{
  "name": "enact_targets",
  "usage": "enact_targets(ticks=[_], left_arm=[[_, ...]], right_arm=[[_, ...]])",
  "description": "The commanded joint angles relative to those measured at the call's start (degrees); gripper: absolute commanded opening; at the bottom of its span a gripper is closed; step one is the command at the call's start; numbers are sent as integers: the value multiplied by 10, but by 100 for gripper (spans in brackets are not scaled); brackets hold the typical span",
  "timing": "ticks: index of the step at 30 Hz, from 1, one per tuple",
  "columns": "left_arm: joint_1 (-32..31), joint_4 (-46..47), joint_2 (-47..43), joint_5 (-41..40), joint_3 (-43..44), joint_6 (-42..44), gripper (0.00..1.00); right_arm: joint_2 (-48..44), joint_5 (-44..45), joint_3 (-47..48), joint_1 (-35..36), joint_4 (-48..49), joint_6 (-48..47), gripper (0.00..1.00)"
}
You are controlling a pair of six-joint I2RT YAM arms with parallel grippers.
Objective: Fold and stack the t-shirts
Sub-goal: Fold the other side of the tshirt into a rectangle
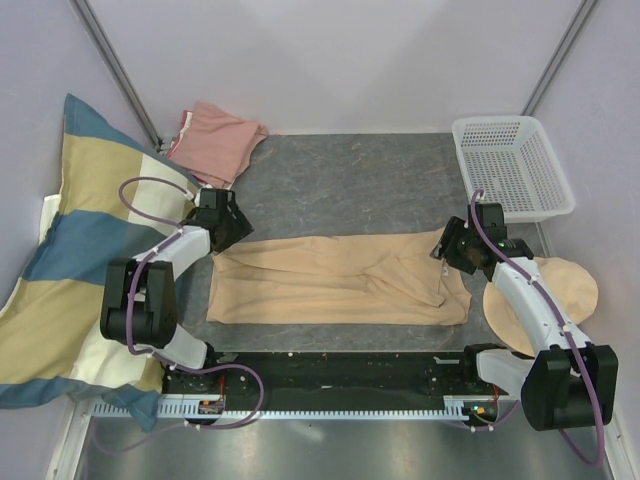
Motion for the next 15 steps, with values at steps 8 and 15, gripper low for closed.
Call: enact_targets(ticks=[8,15], left_arm=[[-59,-59,-25,-56,-26,-36,78],[-87,-96,-99,-65,-65,-58,79]], right_arm=[[1,-1,-7,2,11,-9,61],[7,-2,-8,1,16,-9,61]])
